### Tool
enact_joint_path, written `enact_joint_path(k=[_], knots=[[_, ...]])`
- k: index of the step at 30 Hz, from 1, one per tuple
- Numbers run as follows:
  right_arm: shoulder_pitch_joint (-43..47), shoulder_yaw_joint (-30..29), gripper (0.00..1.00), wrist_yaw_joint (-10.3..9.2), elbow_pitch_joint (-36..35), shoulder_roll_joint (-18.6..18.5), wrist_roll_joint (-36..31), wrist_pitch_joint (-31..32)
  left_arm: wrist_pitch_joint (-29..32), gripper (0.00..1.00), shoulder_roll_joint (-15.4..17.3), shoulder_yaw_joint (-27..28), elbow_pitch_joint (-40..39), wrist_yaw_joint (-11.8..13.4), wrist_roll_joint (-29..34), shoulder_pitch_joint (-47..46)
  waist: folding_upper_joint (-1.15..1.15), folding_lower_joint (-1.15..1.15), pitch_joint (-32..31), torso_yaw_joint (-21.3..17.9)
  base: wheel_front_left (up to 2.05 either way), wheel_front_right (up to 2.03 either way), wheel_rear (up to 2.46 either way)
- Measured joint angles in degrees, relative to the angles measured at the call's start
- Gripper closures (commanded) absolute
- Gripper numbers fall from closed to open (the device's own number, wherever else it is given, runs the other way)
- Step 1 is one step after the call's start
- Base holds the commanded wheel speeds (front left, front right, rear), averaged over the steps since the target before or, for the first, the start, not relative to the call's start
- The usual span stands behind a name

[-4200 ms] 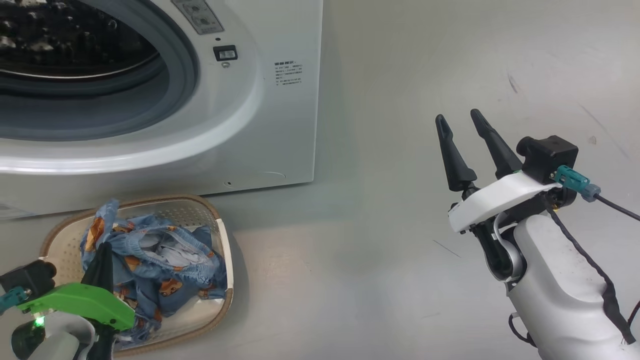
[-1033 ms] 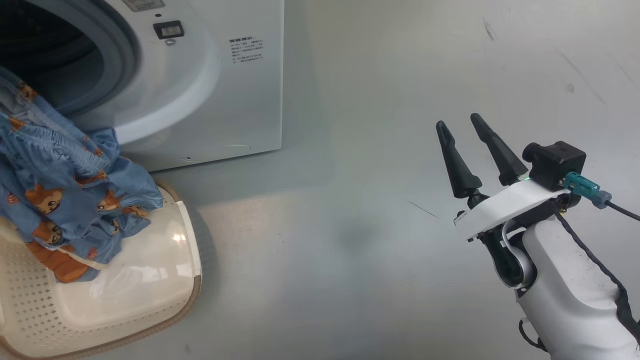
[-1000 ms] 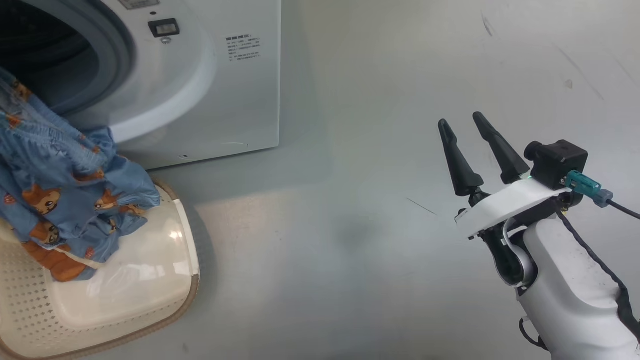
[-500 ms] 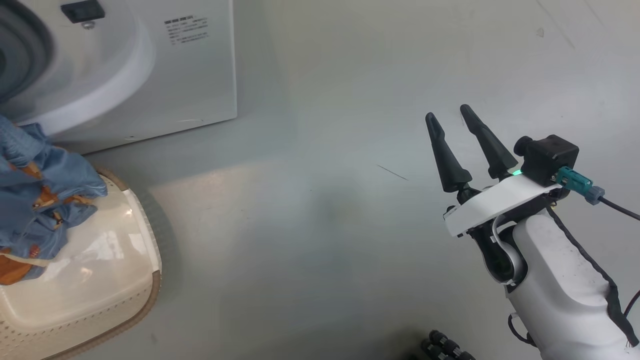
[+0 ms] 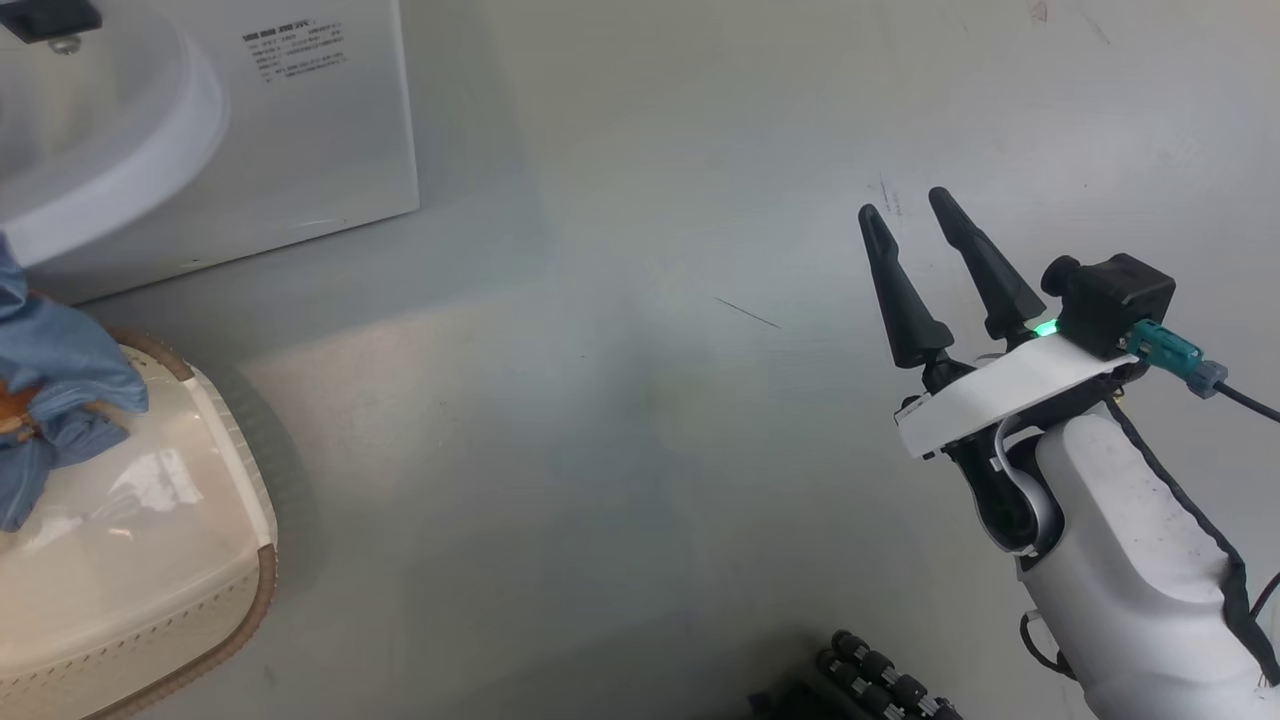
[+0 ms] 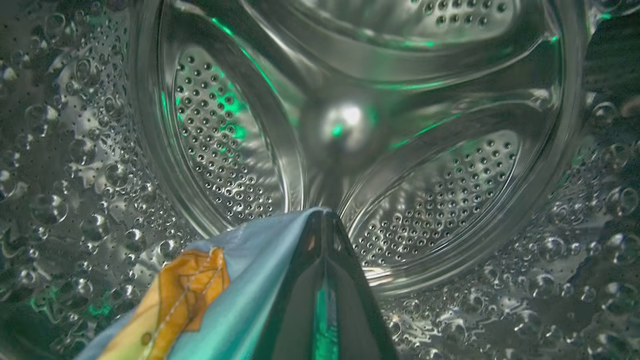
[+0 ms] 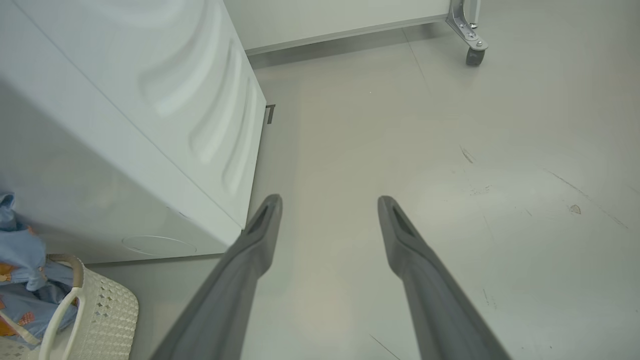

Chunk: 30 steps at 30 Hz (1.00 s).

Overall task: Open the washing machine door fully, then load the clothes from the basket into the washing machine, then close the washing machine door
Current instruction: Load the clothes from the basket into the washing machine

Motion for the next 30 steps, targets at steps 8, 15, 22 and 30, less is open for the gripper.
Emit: enact_joint_path(k=[8,15,22,30], knots=[[-0.01,-0.27,0.0,0.0,-0.14,0.25,-0.41,0.0,-0.88,1.0,-0.16,0.12,0.62,-0.25,1.96,-2.73,0.0,0.0,0.59,0.34,0.0,0.0,0.0],[-0.08,-0.24,0.0,0.0,-0.13,0.75,-0.91,0.0,-0.73,0.6,-2.09,-1.8,6.75,-0.67,2.59,-2.26,0.0,0.0,0.98,0.71,0.0,0.0,0.0],[-0.18,-0.02,0.0,0.0,0.1,1.34,-0.93,0.0,1.79,0.0,-3.78,-3.5,11.4,-1.2,2.03,-1.64,0.0,0.0,0.89,1.02,0.0,0.0,0.0],[-0.92,-0.3,0.0,0.0,0.46,1.43,-1.34,0.0,1.62,0.0,-4.01,-4.78,14.05,-1.7,1.8,-1.48,0.0,0.0,-0.09,1.87,0.0,0.0,0.0]])
